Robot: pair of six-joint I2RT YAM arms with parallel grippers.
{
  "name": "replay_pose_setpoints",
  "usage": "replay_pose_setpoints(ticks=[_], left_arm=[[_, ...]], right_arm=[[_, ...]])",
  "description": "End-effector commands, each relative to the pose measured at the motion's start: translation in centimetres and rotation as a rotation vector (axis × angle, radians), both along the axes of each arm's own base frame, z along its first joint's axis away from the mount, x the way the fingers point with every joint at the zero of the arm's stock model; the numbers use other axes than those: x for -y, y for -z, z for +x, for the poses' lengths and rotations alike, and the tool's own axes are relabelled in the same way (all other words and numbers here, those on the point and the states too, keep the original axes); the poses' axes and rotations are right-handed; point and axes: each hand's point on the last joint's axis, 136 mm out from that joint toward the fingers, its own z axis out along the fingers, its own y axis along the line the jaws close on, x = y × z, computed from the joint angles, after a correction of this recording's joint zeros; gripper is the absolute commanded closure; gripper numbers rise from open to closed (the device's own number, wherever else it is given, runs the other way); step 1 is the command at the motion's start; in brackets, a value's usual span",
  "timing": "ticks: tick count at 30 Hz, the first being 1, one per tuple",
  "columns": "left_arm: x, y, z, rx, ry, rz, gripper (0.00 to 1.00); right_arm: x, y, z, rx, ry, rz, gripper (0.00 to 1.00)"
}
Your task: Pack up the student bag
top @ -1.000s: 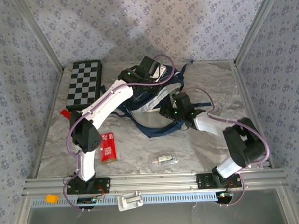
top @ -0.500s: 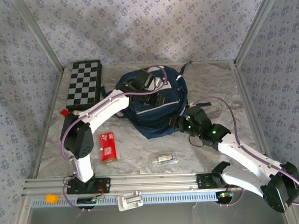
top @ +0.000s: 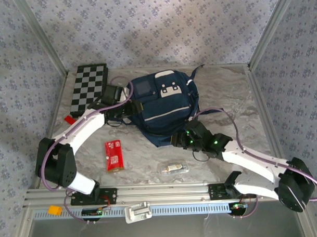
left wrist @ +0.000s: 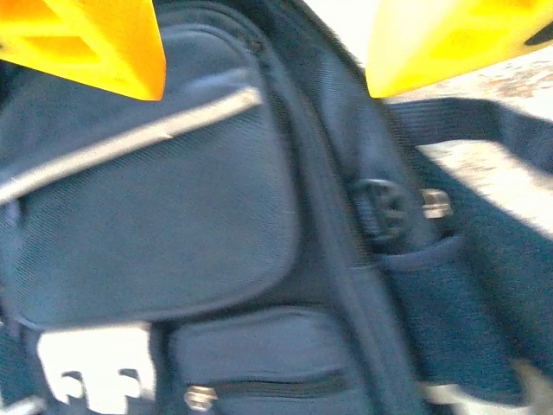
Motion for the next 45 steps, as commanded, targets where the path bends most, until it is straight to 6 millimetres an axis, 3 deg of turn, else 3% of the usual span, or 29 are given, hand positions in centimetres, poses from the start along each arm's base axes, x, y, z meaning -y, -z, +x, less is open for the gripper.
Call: replay_pose_setpoints(ticks=[1,6,17,20,22,30,33,40,45], left_arm=[[-0.8,0.0,1.8,0.012,-0.056,-0.063,0.38],[-3.3,2.8,5.0,-0.047,-0.168,-0.079,0.38],[-3.9,6.1,11.1,-0.060,-0.221,-0.061,0.39],[-3.2,6.9,11.9,-0.067,-0.208,-0.085,0.46],[-3.0,7.4,12.1,-0.077,-0.211,-0.102,0.57],[-2.3,7.1,11.1,-0.090,-0.188,-0.135,0.89],[-1.8,7.2,10.2,-0.109,-0.191,-0.151,0.95],[1.7,5.9,7.7,-0.121,-0.140,-0.223,1.00],[5.2,5.6,4.0,-0.180,-0.120,-0.233,1.00]], right_arm=[[-1.0,-0.1,0.7,0.034,0.039,0.020,0.40],[-2.3,0.4,0.7,0.044,0.038,0.041,0.39],[-3.2,1.8,0.6,0.021,0.043,0.047,0.39],[-3.2,2.1,0.8,0.022,0.045,0.041,0.39],[-3.2,2.3,1.0,0.023,0.050,0.037,0.39],[-3.0,3.2,2.7,-0.007,0.036,-0.058,0.36],[-2.2,3.4,4.5,0.009,0.042,-0.061,0.34],[3.3,3.9,8.7,-0.044,0.143,-0.133,0.32],[8.8,2.9,13.2,-0.022,0.249,-0.142,0.29]])
